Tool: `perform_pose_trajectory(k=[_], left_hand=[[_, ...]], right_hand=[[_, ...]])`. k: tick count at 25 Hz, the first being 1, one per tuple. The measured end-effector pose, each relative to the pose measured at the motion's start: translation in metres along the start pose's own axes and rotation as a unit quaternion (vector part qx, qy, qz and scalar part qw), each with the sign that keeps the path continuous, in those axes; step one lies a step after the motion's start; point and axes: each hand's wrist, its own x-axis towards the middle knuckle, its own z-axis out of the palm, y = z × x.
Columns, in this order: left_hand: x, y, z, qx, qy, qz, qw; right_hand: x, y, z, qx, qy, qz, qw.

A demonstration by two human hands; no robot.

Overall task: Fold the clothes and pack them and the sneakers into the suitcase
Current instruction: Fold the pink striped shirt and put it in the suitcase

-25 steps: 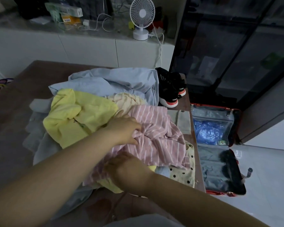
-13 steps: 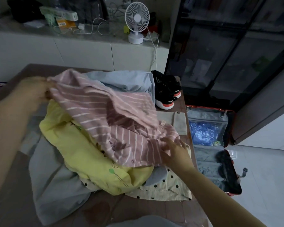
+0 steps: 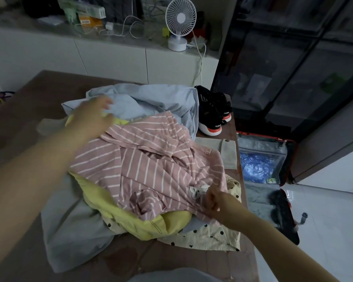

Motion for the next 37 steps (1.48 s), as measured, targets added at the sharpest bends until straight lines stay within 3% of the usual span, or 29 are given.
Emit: perform_pose_trajectory(k=[3, 4, 7, 9, 11, 13, 16, 19, 21, 25, 29, 33, 37], left_hand=[[-0.001, 0.101, 0.033, 0.081, -0.082, 0.144, 0.983], [0.007, 0.114, 0.049, 0.114, -0.123, 0.144, 0.975], [0.018, 0.126, 0.081, 0.2, -0.218, 0.029, 0.955], [0.02, 0.125, 0.087, 0.243, -0.203, 0.037, 0.948], [0.023, 0.123, 0.08, 0.266, -0.173, 0.06, 0.946], [0.026, 0.115, 0.063, 0.263, -0.141, 0.061, 0.952], [0.029, 0.11, 0.045, 0.176, -0.093, 0.101, 0.975], [0.037, 0.136, 0.06, 0.097, -0.13, 0.146, 0.976], [0.04, 0.159, 0.084, 0.081, -0.181, 0.132, 0.971], [0.04, 0.174, 0.119, 0.186, -0.204, 0.074, 0.958], [0.046, 0.162, 0.132, 0.325, -0.252, 0.091, 0.907], [0.05, 0.148, 0.122, 0.27, -0.142, 0.106, 0.946], [0.05, 0.132, 0.079, 0.048, -0.01, 0.109, 0.993]], right_hand=[[0.005, -0.003, 0.0, 0.005, 0.024, 0.003, 1.0], [0.009, -0.002, -0.004, 0.036, 0.071, 0.017, 0.997], [0.031, 0.02, -0.023, 0.076, 0.207, 0.123, 0.968], [0.05, 0.042, -0.023, 0.114, 0.179, 0.238, 0.948], [0.063, 0.053, -0.017, 0.188, 0.146, 0.285, 0.929], [0.067, 0.054, -0.021, 0.189, 0.139, 0.263, 0.936], [0.065, 0.045, -0.051, 0.2, 0.146, 0.204, 0.947], [0.055, 0.031, -0.081, 0.211, 0.171, 0.13, 0.953], [0.044, 0.024, -0.09, 0.185, 0.196, 0.083, 0.959], [0.016, 0.027, -0.096, 0.096, 0.263, 0.049, 0.959], [0.004, 0.048, -0.092, 0.094, 0.286, 0.055, 0.952], [0.005, 0.058, -0.086, 0.092, 0.286, 0.07, 0.951], [0.01, 0.057, -0.095, 0.067, 0.302, 0.089, 0.947]])
